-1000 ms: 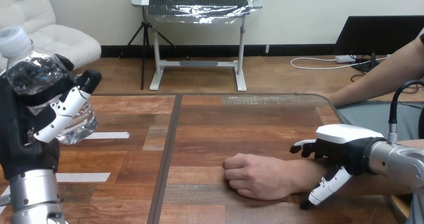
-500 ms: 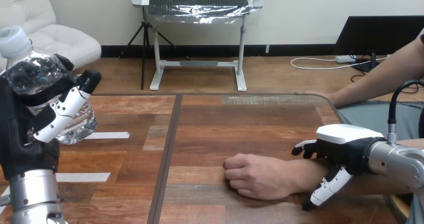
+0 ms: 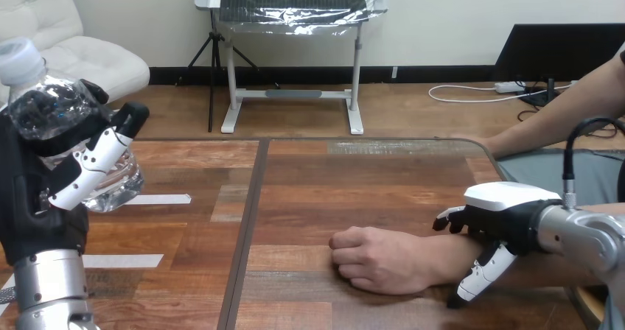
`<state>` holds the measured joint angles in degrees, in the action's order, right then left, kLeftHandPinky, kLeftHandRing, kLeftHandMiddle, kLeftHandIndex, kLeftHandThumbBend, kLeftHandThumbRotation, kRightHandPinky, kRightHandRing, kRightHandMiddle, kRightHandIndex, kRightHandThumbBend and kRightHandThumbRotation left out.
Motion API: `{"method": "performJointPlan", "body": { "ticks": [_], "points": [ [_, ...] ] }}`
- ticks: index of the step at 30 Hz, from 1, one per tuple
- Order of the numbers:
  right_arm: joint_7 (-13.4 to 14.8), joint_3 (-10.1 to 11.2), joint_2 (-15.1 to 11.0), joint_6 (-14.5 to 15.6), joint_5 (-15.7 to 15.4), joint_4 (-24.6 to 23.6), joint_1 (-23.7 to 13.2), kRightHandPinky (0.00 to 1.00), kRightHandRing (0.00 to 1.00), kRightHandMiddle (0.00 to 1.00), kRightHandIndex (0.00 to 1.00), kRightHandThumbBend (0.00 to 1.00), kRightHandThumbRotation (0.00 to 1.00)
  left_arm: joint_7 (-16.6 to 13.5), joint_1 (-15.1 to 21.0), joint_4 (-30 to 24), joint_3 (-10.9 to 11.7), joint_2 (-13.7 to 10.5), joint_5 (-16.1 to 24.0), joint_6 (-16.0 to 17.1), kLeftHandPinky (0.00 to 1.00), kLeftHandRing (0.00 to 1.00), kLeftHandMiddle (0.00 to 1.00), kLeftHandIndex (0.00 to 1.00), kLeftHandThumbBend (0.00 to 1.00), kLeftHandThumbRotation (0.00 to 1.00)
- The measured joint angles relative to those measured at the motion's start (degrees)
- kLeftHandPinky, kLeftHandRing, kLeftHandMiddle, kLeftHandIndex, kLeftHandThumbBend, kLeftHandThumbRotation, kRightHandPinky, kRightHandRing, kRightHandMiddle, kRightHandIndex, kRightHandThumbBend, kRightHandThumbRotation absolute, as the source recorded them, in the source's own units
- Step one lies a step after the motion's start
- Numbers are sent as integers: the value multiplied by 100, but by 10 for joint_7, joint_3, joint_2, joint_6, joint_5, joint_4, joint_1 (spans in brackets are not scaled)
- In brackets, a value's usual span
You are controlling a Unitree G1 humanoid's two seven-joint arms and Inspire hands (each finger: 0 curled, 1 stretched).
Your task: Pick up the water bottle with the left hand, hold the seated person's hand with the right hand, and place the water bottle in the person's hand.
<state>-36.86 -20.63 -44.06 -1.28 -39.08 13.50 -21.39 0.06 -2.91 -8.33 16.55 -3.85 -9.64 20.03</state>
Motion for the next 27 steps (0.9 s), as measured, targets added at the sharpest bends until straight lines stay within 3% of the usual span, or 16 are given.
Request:
{"method": "performJointPlan", "body": {
  "ticks": [27],
  "points": [
    [30,-33,16,-12,-54,49,-24,58,81,83,79,100,44,0,0,-8,0,0,-11,-12,20,25,31,38,46,0]
  ]
}}
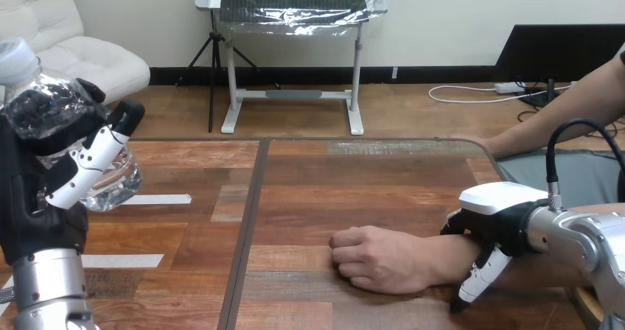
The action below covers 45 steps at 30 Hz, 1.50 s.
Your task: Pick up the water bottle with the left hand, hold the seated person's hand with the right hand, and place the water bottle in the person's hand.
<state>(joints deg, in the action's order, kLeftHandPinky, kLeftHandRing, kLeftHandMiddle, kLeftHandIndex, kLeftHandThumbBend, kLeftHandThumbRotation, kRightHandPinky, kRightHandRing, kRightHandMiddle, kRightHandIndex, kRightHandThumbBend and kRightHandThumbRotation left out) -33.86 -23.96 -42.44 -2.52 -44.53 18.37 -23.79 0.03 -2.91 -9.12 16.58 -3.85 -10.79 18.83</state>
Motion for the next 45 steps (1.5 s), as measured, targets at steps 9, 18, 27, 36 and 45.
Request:
{"method": "performJointPlan", "body": {
  "ticks": [9,18,27,36,45],
  "points": [
    [13,-4,4,-7,-5,15,-4,55,78,81,74,100,43,0,0,-2,0,0,0,0,20,25,31,38,46,0],
    [24,-5,10,-12,-6,28,-6,55,77,79,72,100,39,0,0,-3,0,0,0,-1,20,25,31,38,45,0],
    [25,-9,15,-19,-10,36,-12,49,69,73,69,100,38,-1,0,-4,0,0,1,-4,20,25,30,37,47,0],
    [32,-10,21,-23,-12,46,-18,42,58,65,64,97,34,-1,0,-7,1,0,1,-7,19,25,30,37,47,0],
    [33,-10,27,-21,-11,49,-21,35,47,55,62,94,30,-1,0,-7,1,0,1,-8,20,25,31,37,47,0]
  ]
}}
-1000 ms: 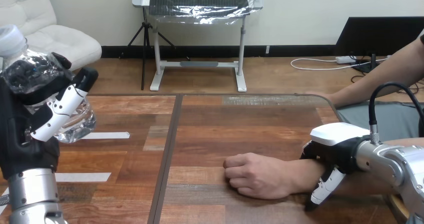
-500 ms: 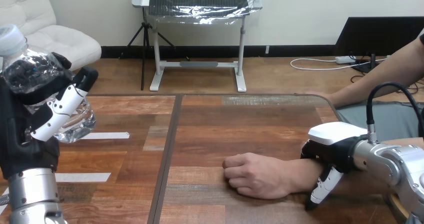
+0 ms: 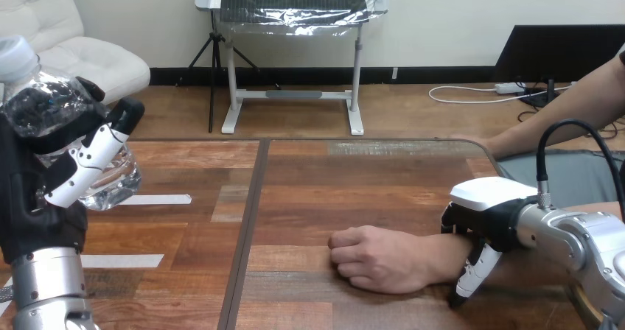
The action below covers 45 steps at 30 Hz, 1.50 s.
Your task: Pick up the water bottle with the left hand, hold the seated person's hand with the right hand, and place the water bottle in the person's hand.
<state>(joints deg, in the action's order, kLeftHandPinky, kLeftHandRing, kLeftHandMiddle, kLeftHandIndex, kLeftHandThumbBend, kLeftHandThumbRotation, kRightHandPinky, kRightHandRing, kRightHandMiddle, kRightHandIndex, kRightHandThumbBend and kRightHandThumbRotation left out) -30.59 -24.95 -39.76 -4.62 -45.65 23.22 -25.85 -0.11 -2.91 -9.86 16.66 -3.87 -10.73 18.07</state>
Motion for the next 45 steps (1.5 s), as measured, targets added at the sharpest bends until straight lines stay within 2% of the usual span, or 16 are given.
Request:
{"method": "performJointPlan", "body": {
  "ticks": [10,21,45],
  "points": [
    [-3,-1,4,2,2,1,0,32,43,53,59,90,29,-1,0,-3,0,0,-2,-5,20,25,31,37,45,0],
    [-7,-1,4,-3,8,3,0,28,37,47,52,86,22,-1,0,-12,0,0,-4,-11,20,25,31,37,46,0],
    [-2,2,12,-11,19,16,-3,23,31,39,43,85,14,-2,0,-17,0,0,-5,-15,20,25,31,37,48,0]
  ]
}}
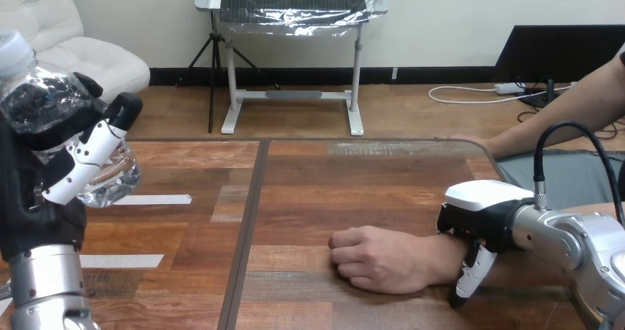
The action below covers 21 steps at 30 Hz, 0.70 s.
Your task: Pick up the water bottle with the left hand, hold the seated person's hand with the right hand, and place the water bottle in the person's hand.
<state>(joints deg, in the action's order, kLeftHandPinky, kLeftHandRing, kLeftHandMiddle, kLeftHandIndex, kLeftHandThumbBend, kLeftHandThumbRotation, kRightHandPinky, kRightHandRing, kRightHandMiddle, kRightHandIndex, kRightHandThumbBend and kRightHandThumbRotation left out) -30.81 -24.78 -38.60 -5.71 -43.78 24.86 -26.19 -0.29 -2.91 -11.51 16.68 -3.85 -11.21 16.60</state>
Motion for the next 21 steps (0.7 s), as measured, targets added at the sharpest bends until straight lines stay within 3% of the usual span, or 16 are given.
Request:
{"method": "performJointPlan", "body": {
  "ticks": [10,21],
  "points": [
    [4,0,1,-4,3,6,-2,17,24,33,37,83,12,-2,0,0,0,0,1,0,20,25,31,37,48,0],
    [4,0,1,-3,8,7,-3,19,27,36,38,84,11,-5,0,0,0,0,3,-1,20,25,31,37,47,0]
  ]
}}
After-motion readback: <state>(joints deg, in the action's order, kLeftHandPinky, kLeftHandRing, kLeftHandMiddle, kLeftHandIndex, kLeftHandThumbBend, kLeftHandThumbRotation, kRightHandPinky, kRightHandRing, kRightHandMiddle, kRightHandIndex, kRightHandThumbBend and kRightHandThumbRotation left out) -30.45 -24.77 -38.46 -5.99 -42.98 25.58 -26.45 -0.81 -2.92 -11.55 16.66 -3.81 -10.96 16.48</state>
